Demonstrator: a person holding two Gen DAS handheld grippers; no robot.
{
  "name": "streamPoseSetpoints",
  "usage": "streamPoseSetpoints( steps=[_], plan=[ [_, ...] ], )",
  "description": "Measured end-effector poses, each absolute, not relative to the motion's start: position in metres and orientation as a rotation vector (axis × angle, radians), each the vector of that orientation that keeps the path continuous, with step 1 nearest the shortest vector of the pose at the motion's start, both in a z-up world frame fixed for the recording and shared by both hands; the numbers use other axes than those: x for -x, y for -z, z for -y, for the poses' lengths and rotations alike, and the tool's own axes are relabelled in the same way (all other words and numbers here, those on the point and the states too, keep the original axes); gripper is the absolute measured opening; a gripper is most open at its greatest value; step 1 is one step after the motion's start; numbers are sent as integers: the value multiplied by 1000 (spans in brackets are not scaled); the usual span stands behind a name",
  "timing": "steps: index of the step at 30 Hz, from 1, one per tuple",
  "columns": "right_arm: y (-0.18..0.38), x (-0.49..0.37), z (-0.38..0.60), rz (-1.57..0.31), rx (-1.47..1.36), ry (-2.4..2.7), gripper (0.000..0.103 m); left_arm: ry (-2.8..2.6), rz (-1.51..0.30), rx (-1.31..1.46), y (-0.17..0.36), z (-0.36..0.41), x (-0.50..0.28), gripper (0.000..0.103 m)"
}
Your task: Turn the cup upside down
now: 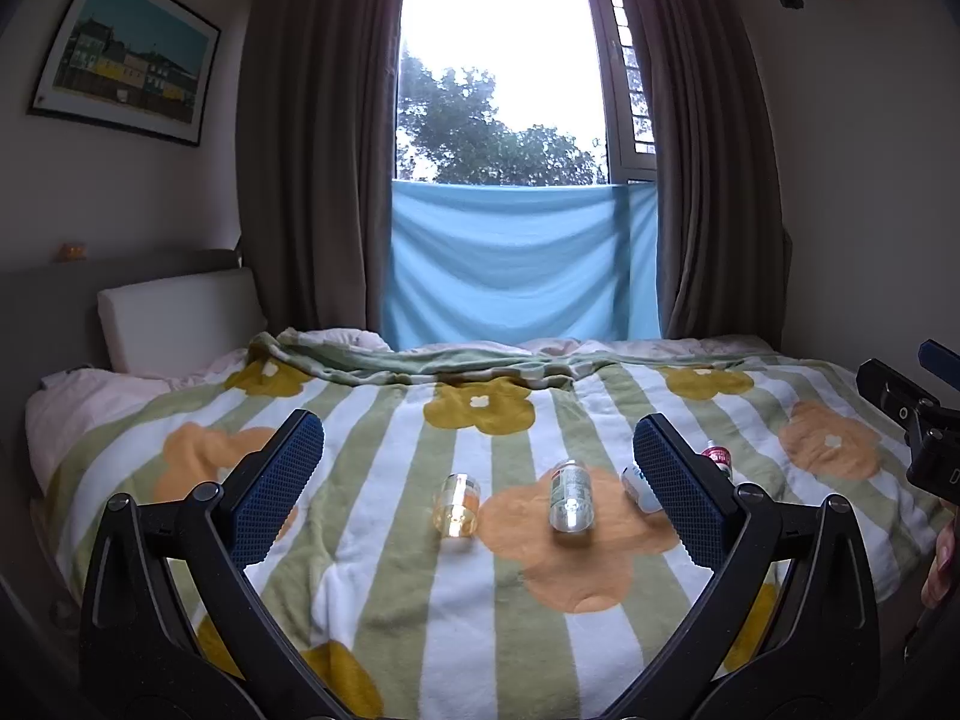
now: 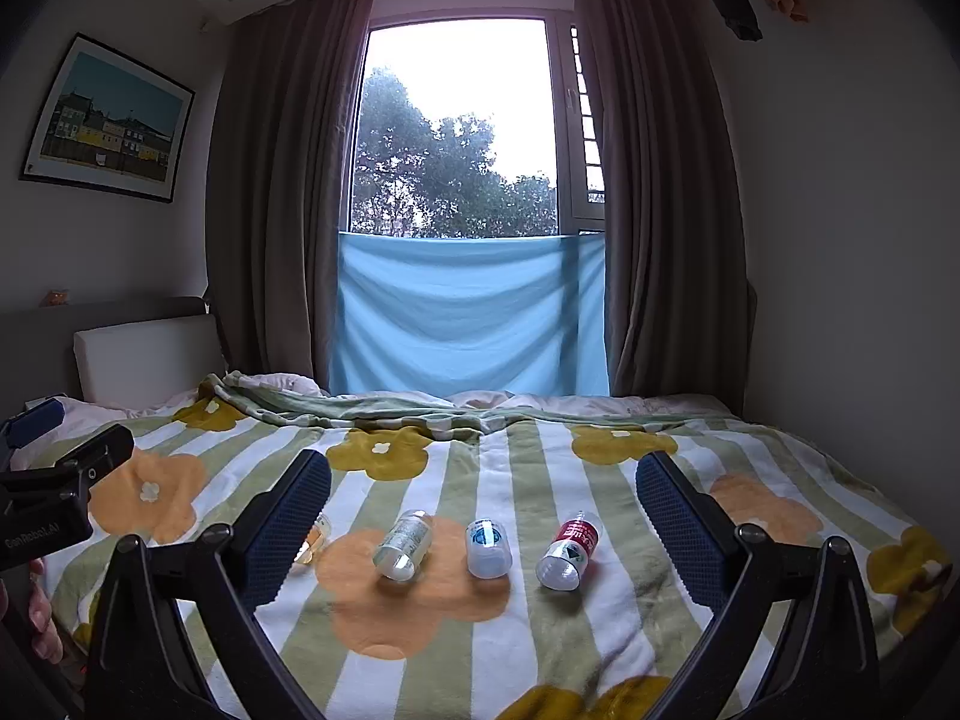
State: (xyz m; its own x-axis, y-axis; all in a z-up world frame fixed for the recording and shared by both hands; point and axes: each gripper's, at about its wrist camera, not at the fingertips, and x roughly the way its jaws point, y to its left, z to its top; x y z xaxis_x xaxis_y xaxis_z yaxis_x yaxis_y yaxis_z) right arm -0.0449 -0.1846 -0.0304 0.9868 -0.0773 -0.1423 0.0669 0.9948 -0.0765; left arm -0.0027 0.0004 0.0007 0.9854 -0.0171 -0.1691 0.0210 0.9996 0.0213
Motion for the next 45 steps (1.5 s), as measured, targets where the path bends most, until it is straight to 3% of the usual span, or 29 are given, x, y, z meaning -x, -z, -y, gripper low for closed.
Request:
streamPoseSetpoints(
  steps=[45],
  plan=[
    [28,43,189,-145,61,64,102,23,-181,-20,-2,10,5,103]
  ],
)
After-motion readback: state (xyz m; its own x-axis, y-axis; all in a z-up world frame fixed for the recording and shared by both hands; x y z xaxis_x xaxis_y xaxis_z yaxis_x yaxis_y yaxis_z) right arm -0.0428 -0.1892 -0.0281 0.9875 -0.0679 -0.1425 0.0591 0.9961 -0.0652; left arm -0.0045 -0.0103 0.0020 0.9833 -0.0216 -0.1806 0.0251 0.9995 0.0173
